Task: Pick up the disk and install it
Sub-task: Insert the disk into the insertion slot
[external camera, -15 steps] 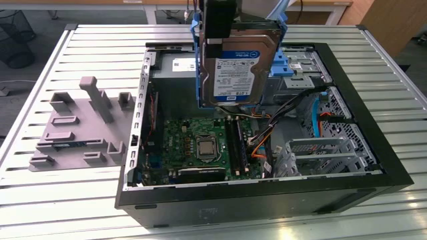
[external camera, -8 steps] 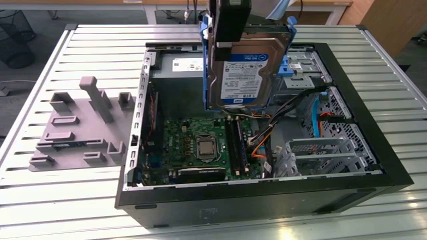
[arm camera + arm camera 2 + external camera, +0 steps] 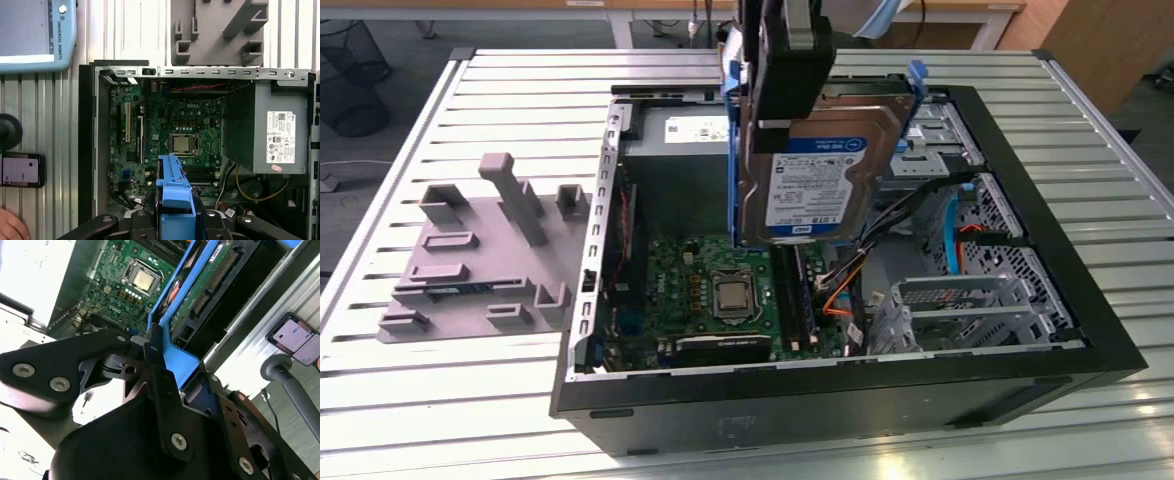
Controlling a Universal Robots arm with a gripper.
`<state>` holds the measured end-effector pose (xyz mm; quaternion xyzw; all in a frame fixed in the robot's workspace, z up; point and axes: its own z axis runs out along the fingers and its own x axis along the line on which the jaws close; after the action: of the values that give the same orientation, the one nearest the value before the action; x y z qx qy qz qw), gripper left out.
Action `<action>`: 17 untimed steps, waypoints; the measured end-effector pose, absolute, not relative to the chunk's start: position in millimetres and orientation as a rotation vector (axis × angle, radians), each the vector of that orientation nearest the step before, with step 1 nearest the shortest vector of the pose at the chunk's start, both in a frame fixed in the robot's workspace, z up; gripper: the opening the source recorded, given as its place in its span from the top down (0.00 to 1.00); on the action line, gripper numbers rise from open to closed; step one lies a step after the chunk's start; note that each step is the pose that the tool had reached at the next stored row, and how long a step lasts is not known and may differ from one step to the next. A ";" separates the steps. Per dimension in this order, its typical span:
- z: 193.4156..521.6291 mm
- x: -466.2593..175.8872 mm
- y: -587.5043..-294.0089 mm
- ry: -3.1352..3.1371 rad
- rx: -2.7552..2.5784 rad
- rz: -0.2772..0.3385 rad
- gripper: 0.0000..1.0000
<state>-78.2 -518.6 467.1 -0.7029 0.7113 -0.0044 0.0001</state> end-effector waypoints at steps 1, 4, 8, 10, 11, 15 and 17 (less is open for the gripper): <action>466.9 -76.6 -520.4 2.235 -2.208 -0.014 0.64; 466.7 -66.1 -522.6 2.235 -2.208 -0.014 0.64; 466.5 -48.7 -524.1 2.235 -2.208 -0.014 0.64; 466.4 -45.7 -525.5 2.235 -2.208 -0.014 0.64; 466.3 -45.6 -527.7 2.235 -2.208 -0.014 0.64; 465.9 -45.6 -540.5 2.235 -2.208 -0.014 0.64; 465.5 -45.6 -546.2 2.235 -2.208 -0.014 0.64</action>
<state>-45.6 -546.2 465.5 -0.7029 0.7113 -0.0044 0.0000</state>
